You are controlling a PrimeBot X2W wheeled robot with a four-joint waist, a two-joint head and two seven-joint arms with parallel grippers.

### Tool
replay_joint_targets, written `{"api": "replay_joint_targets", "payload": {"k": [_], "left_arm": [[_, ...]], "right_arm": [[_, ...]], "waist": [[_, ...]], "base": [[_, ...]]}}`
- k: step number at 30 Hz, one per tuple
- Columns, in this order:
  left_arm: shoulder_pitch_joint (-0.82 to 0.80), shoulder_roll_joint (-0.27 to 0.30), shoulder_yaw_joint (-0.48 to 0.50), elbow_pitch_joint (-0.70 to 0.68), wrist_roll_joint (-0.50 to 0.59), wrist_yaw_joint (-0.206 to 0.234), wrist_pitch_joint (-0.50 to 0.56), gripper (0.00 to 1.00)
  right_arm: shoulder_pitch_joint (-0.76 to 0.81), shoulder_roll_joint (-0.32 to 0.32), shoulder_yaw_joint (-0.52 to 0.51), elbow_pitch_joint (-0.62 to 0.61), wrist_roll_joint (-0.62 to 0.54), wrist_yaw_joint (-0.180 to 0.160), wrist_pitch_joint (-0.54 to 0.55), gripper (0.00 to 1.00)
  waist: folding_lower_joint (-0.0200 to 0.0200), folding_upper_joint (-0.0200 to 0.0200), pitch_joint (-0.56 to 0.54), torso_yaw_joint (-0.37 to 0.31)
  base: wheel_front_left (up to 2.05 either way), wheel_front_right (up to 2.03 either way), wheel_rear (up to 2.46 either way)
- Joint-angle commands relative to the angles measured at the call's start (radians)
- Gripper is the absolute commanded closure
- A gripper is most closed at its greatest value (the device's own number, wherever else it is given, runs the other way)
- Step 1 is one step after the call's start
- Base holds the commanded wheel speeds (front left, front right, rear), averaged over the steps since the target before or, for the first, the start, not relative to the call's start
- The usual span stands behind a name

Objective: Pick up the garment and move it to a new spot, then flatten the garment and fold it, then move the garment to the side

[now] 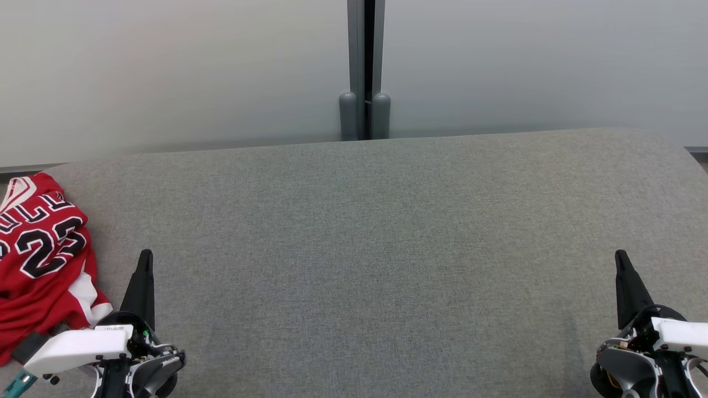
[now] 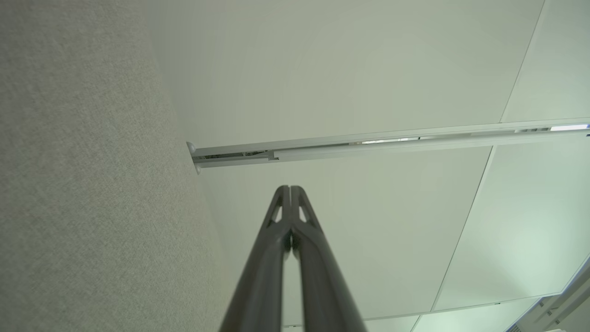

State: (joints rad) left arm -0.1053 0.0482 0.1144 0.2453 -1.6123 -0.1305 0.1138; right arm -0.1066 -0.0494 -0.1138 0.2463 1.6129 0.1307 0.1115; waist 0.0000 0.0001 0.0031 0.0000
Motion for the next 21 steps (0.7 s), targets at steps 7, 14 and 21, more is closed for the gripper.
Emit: {"api": "replay_joint_targets", "payload": {"k": [7, 14, 21], "left_arm": [[-0.011, 0.004, 0.001, 0.0, 0.002, -0.004, 0.001, 1.0], [0.05, -0.016, -0.007, 0.046, 0.0, 0.001, -0.002, 0.0], [0.045, -0.014, -0.039, 0.023, -0.002, 0.001, -0.035, 0.0]], "right_arm": [[-0.009, -0.002, 0.001, 0.001, -0.004, 0.0, 0.003, 1.0], [0.044, 0.013, 0.004, 0.041, 0.0, 0.0, -0.003, 0.0], [0.044, 0.011, 0.031, 0.027, -0.014, 0.0, -0.039, 0.0]], "waist": [[0.0, -0.0001, 0.0, 0.0], [0.0, -0.0001, 0.001, 0.0], [0.0, -0.0001, 0.002, 0.0]], "base": [[0.0, 0.0, 0.0], [0.0, 0.0, 0.0], [0.0, 0.0, 0.0]]}}
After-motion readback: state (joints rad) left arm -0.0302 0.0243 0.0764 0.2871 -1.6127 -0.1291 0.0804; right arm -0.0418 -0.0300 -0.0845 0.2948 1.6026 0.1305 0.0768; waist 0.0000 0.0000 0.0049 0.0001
